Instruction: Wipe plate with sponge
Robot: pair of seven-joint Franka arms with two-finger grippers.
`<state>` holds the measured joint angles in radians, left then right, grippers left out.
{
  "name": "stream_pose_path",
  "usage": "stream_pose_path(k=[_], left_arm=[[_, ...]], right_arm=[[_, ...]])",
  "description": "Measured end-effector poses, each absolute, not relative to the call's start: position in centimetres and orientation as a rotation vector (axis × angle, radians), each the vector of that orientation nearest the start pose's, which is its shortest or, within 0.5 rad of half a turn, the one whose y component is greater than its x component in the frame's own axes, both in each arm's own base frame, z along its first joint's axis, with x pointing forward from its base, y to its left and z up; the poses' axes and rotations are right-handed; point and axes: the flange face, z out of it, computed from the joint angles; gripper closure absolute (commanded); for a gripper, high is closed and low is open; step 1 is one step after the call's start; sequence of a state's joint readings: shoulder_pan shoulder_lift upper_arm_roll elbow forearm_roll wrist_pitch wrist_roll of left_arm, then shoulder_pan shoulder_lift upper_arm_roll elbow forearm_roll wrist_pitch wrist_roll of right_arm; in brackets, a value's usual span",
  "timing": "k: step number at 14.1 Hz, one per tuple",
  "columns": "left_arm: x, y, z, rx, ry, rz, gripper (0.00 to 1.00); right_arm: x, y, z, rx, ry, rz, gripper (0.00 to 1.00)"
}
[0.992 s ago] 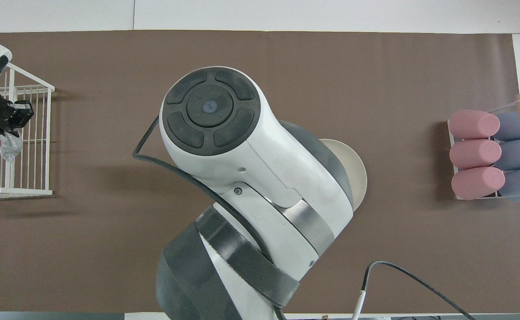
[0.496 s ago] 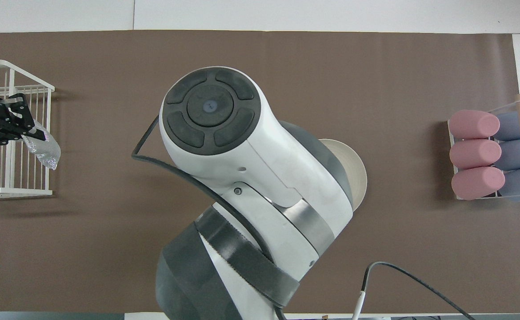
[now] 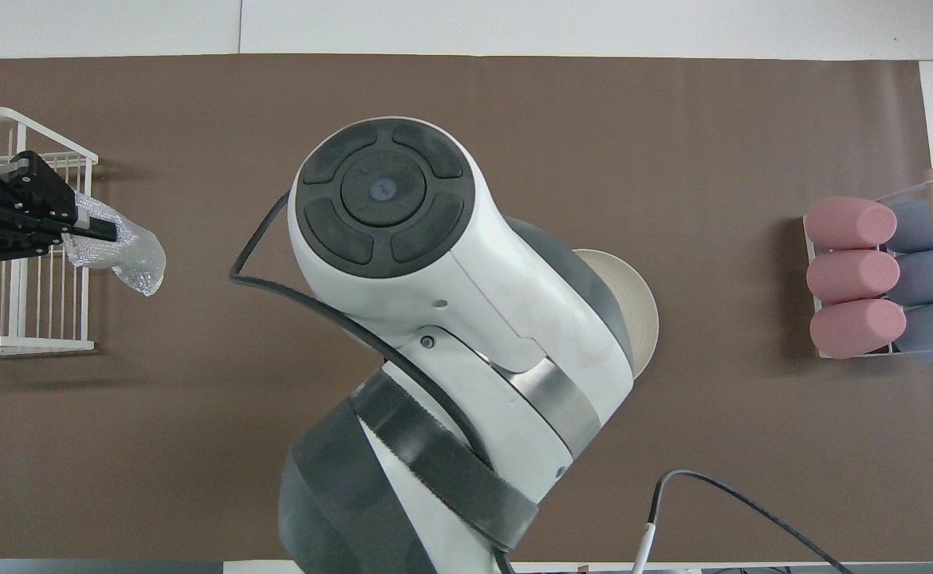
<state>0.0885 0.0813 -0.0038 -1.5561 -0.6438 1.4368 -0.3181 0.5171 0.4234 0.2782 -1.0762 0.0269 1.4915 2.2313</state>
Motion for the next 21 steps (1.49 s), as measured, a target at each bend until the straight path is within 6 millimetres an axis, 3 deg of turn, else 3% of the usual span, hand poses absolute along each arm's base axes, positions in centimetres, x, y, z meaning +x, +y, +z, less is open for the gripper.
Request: stream_pose_path(k=[4,5,6,7,8,13,18,21], left_arm=[[54.0,-3.2,57.3,2.269,0.403,-0.345,1.0],[53.1,-3.4,56.5,2.241,0.364,-0.331,1.0],[52.3,-3.6,55.9,2.212,0.336,-0.318,1.0],[51.7,-3.8,55.4,2.187,0.322,-0.302,1.0],[51.2,-4.1,55.0,2.154,0.318,-0.29,1.0],[49.5,-5.5,51.8,1.936,0.315,-0.302,1.0],[47.4,-9.5,47.6,1.824,0.053,-0.247,1.0],[45.8,-11.2,45.9,1.782,-0.074,-0.253,1.0]], right_arm=[[49.5,44.8,59.0,-2.327,2.076,0.249,0.01],[49.4,44.8,58.9,-2.327,2.077,0.256,0.12],[49.5,44.8,58.9,-2.325,2.078,0.256,0.13],[49.5,44.7,59.0,-2.321,2.076,0.252,0.11],[49.5,44.9,59.2,-2.312,2.067,0.248,0.0],[49.4,45.9,59.4,-2.252,2.02,0.231,0.0],[49.3,47.2,59.0,-2.165,1.955,0.232,0.0],[48.5,48.0,57.7,-2.093,1.931,0.285,0.0]])
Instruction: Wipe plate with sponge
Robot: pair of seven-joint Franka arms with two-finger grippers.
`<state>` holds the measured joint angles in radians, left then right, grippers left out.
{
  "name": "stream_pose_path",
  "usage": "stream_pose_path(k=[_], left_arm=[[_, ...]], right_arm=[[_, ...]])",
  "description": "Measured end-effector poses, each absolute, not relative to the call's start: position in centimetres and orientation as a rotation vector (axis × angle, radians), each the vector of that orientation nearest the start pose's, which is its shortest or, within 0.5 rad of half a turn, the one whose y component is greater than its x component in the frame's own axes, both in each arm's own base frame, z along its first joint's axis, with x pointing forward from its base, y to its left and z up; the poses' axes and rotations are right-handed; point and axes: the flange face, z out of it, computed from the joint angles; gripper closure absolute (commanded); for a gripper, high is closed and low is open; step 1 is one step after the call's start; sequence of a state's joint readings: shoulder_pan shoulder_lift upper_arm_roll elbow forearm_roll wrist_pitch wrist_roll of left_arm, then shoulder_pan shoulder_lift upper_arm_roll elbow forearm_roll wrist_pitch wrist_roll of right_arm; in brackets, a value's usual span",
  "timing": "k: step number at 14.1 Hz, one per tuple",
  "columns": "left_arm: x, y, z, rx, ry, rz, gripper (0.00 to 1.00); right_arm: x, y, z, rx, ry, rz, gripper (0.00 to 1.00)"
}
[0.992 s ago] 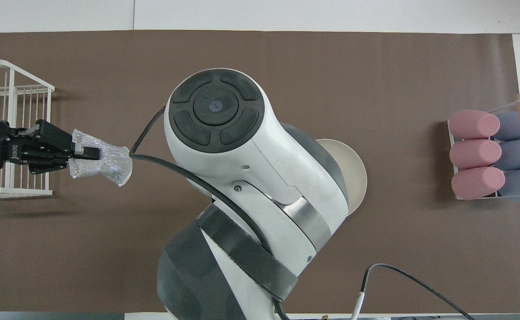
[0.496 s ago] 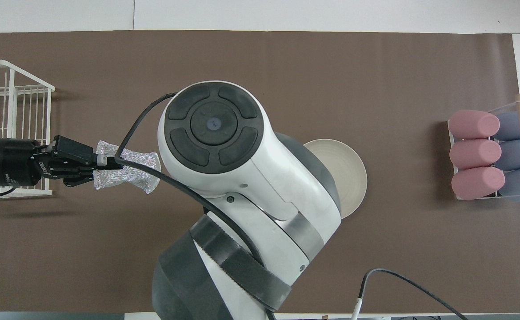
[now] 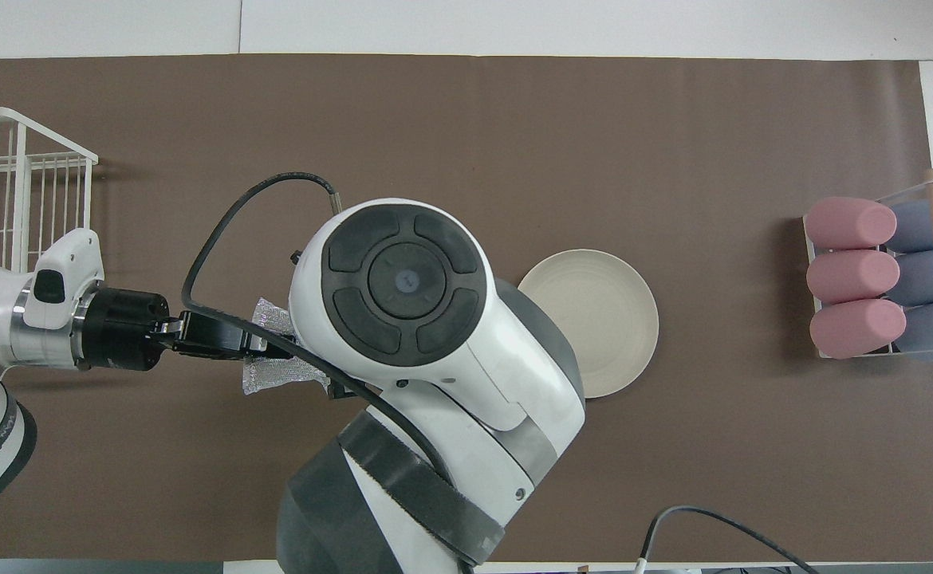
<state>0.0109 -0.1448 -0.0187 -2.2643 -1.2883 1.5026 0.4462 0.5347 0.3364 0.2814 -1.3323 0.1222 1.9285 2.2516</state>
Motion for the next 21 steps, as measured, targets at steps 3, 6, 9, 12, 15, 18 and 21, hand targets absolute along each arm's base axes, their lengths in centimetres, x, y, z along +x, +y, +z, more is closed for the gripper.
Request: stream_pose_path(k=[3,6,9,12,15,18,21], left_arm=[[45.4,-11.4,45.2,1.742,-0.107,-0.246,1.0],[45.5,-11.5,45.0,1.723,-0.121,-0.228,1.0],[45.7,-11.3,45.0,1.711,-0.118,-0.216,1.0],[45.7,-11.2,45.0,1.709,-0.116,-0.214,1.0],[45.7,-11.1,45.1,1.707,-0.115,-0.213,1.0],[45.7,-11.1,45.1,1.705,-0.116,-0.213,1.0],[45.7,-10.8,45.2,1.699,-0.115,-0.215,1.0]], right_arm=[[47.7,47.9,56.8,-2.083,1.938,0.288,0.0],[47.1,47.8,56.5,-2.058,1.988,0.294,0.0],[46.0,48.6,56.4,-2.014,2.045,0.336,0.0],[45.5,48.9,56.0,-2.009,2.055,0.359,0.0],[45.0,48.9,55.2,-1.991,2.043,0.349,0.0],[43.7,49.6,54.6,-1.998,2.02,0.344,0.85],[44.2,49.7,55.0,-1.946,1.989,0.335,1.0]])
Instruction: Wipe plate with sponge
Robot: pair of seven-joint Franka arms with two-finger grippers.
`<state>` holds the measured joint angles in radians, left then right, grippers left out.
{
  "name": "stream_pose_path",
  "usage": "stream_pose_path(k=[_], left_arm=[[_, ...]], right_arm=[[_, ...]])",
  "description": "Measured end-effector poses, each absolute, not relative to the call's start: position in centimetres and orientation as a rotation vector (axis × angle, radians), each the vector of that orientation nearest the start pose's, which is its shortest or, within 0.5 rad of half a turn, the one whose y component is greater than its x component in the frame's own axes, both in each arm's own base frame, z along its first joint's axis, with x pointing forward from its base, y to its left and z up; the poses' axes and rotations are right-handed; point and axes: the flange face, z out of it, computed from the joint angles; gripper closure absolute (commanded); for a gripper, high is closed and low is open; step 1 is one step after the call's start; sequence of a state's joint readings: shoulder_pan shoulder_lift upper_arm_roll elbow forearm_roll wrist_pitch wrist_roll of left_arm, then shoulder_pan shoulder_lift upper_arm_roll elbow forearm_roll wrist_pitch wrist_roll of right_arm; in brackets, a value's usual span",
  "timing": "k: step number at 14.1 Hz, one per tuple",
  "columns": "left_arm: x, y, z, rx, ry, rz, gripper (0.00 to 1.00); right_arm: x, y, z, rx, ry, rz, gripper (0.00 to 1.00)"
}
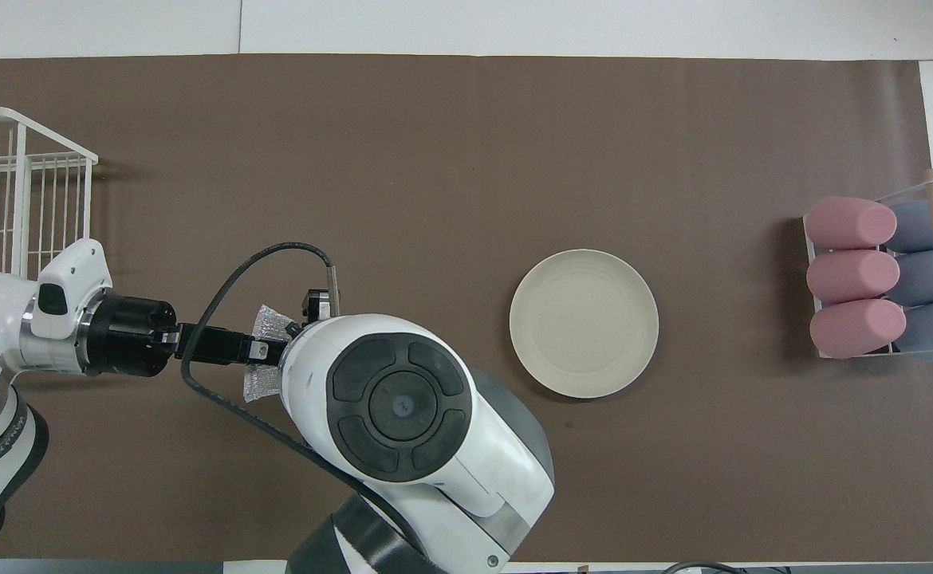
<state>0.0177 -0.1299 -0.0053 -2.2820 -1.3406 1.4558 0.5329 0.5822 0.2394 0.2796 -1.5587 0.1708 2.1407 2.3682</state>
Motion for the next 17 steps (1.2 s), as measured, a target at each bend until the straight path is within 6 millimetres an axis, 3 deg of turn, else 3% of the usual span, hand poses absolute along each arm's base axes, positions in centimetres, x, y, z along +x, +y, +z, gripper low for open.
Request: stream_pose_path(k=[6,7,8,9,17], left_arm=[[45.6,-10.7,45.2,1.697,-0.116,-0.216,1.0],[45.6,-10.7,45.2,1.697,-0.117,-0.217,0.83],[45.6,-10.8,45.2,1.697,-0.117,-0.217,0.35],[45.6,-10.8,45.2,1.696,-0.117,-0.217,0.0],[45.5,-10.6,45.1,1.757,-0.1,-0.287,0.0]], right_arm=[[44.4,49.5,55.0,-1.985,1.938,0.317,1.0],[44.4,49.5,55.0,-1.988,1.934,0.317,1.0],[44.4,49.5,55.0,-1.989,1.933,0.316,1.0],[44.4,49.5,54.9,-1.991,1.934,0.316,1.0],[43.8,49.4,53.7,-2.068,1.884,0.3,1.0]])
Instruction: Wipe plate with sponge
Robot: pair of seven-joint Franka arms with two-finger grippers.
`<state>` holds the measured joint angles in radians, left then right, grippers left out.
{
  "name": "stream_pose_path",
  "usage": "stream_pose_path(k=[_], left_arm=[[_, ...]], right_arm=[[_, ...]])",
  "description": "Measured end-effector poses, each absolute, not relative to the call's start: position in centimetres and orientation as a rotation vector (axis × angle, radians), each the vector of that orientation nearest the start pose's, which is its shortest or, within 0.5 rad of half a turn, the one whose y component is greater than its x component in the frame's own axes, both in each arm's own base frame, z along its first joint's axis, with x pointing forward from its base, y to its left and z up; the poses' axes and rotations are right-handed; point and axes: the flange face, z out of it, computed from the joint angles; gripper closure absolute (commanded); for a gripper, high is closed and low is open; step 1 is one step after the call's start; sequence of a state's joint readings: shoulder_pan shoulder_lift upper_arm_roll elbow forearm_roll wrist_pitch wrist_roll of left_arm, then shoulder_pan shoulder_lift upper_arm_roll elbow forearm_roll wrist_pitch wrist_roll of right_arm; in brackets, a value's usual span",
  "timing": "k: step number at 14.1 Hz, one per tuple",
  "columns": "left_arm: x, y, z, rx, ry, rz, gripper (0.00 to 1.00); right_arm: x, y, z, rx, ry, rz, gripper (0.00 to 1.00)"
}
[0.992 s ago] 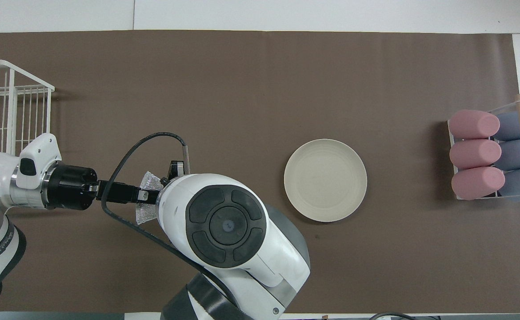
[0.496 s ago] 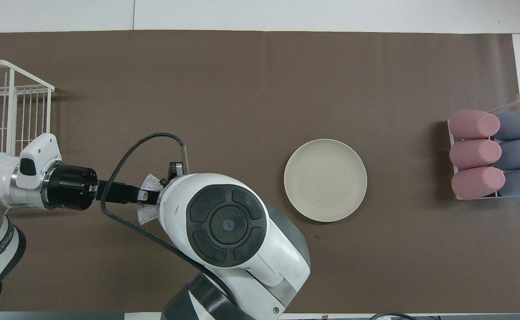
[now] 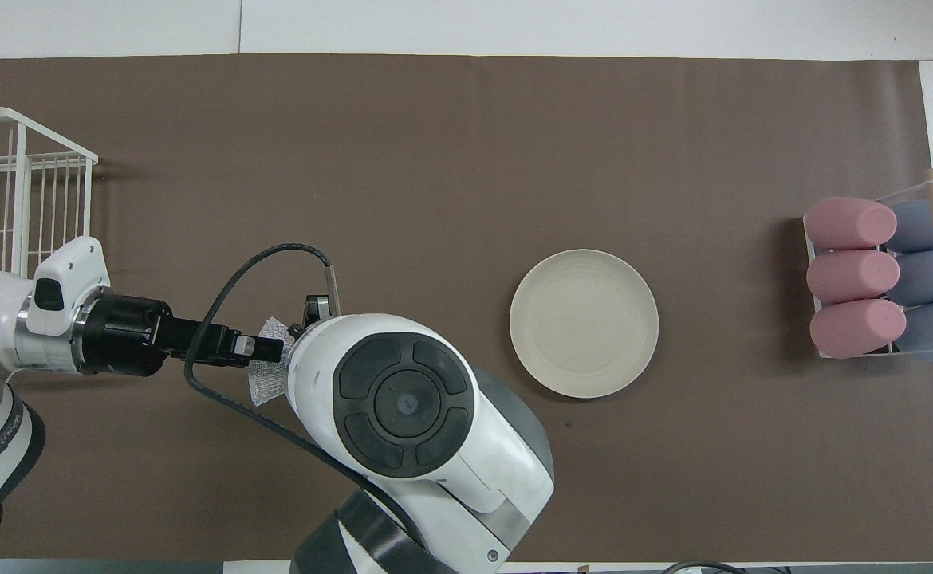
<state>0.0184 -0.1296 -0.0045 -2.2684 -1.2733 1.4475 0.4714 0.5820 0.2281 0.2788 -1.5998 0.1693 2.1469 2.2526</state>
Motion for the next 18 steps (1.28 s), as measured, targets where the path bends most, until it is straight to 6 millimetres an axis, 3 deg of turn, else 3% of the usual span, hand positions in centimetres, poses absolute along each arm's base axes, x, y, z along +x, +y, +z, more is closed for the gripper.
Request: stream_pose_path(k=[3,8,13,15,18], left_arm=[[45.5,-9.4,45.0,1.878,-0.152,-0.314,0.0],[46.8,-5.7,47.1,2.094,-0.134,-0.337,0.0],[48.0,-3.9,49.9,2.327,-0.118,-0.341,0.0],[48.4,-3.0,51.0,2.424,-0.141,-0.329,0.0],[48.9,-1.5,53.0,2.583,-0.182,-0.302,0.0]], right_arm=[[44.7,47.7,52.5,-2.124,1.849,0.271,1.0],[48.6,39.2,46.4,-2.23,1.728,0.14,1.0],[51.3,29.7,40.3,-2.352,1.656,0.062,1.0],[51.3,26.7,37.8,-2.374,1.641,0.035,1.0],[50.0,24.9,34.2,-2.412,1.604,0.009,1.0]])
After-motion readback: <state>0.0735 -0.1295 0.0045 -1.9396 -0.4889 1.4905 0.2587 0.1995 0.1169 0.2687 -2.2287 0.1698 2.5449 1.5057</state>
